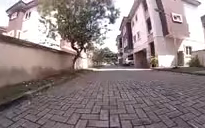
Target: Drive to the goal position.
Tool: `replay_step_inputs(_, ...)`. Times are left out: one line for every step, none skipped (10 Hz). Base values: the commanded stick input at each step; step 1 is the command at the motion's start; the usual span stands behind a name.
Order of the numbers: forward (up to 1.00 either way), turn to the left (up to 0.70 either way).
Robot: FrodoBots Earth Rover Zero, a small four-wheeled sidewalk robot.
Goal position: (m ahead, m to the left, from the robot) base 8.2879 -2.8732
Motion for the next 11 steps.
replay_step_inputs(0.69, 0.03)
replay_step_inputs(0.69, 0.03)
replay_step_inputs(0.69, 0.03)
replay_step_inputs(0.69, 0.03)
replay_step_inputs(0.69, 0.03)
replay_step_inputs(0.69, 0.03)
replay_step_inputs(0.69, 0.03)
replay_step_inputs(0.69, 0.03)
replay_step_inputs(0.69, 0.03)
replay_step_inputs(0.69, 0.03)
replay_step_inputs(0.69, 0.03)
